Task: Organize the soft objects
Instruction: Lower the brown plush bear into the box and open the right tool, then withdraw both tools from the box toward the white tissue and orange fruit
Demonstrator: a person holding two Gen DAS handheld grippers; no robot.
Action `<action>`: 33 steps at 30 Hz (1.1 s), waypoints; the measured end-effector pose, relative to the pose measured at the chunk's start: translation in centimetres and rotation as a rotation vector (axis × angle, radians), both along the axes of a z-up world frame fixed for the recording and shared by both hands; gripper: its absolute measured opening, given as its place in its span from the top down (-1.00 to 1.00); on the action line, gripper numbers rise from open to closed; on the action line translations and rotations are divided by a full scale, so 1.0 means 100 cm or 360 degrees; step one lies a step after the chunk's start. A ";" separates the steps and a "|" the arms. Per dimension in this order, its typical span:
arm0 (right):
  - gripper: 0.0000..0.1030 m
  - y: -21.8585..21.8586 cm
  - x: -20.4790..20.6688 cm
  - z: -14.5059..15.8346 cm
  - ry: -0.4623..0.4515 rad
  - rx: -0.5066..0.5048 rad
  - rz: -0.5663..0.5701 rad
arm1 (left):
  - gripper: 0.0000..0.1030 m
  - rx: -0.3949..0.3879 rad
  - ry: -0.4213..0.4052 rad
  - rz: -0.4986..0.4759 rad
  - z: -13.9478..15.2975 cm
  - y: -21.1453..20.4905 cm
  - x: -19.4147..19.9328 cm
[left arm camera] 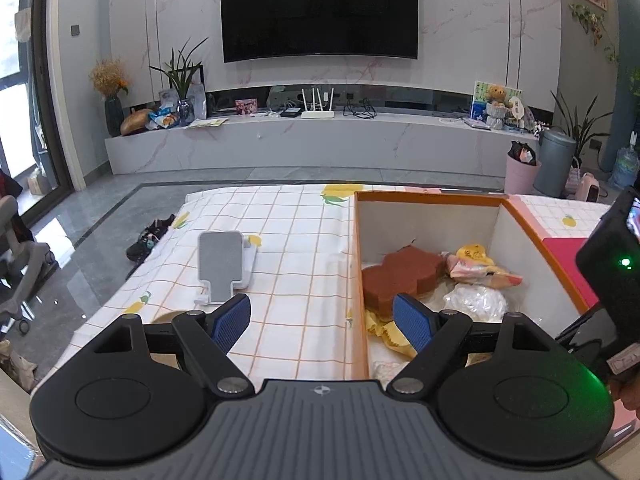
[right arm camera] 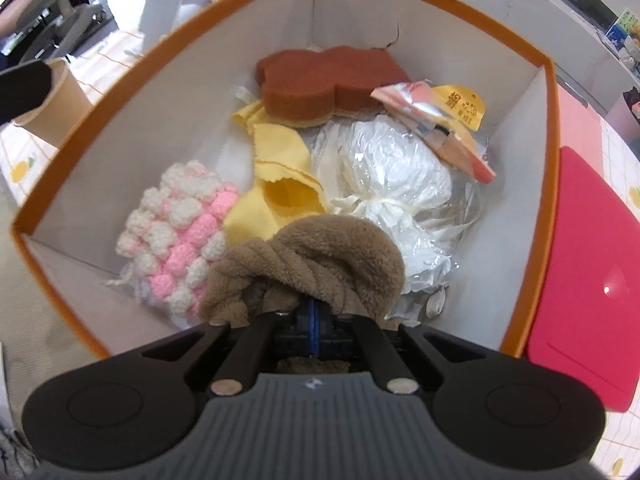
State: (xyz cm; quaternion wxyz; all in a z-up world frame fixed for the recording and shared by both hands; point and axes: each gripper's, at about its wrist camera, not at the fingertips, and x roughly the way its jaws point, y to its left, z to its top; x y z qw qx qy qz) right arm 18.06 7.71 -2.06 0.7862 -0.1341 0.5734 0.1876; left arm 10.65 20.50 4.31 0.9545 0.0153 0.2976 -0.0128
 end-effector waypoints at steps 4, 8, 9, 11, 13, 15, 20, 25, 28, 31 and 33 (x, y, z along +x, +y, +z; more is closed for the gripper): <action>0.63 -0.006 -0.005 0.011 -0.0012 0.0057 0.0015 | -0.85 0.0003 0.0014 -0.0006 -0.003 -0.001 0.001; 0.18 -0.017 -0.006 0.023 0.0013 0.0236 -0.0080 | -0.85 0.0035 0.0011 -0.0008 -0.005 -0.004 0.001; 0.17 -0.018 -0.008 0.026 -0.0001 0.0233 -0.0071 | -0.85 0.0036 0.0011 -0.0010 -0.005 -0.004 0.001; 0.11 -0.018 -0.014 0.031 -0.0044 0.0227 -0.0034 | -0.85 0.0039 0.0011 -0.0013 -0.005 -0.005 0.001; -0.57 -0.022 -0.018 0.035 -0.0085 0.0233 -0.0041 | -0.85 0.0051 0.0015 -0.0017 -0.006 -0.007 0.001; -0.77 -0.027 -0.017 0.037 -0.0144 0.0293 -0.0064 | -0.85 0.0068 0.0019 -0.0021 -0.007 -0.009 0.001; -0.77 -0.038 -0.022 0.052 -0.0159 0.0416 -0.0084 | -0.85 0.0096 0.0019 -0.0026 -0.008 -0.013 0.001; -0.77 -0.048 -0.032 0.071 -0.0331 0.0484 -0.0106 | -0.85 0.0094 0.0038 -0.0062 -0.007 -0.014 0.000; -0.77 -0.053 -0.040 0.085 -0.0435 0.0512 -0.0114 | -0.85 0.0090 0.0025 -0.0039 -0.001 -0.015 -0.003; -0.77 -0.054 -0.048 0.097 -0.0560 0.0485 -0.0066 | -0.85 0.0083 0.0007 -0.0035 0.006 -0.017 -0.009; -0.77 -0.055 -0.058 0.105 -0.0685 0.0434 -0.0041 | -0.85 0.0068 -0.0005 -0.0041 0.011 -0.019 -0.013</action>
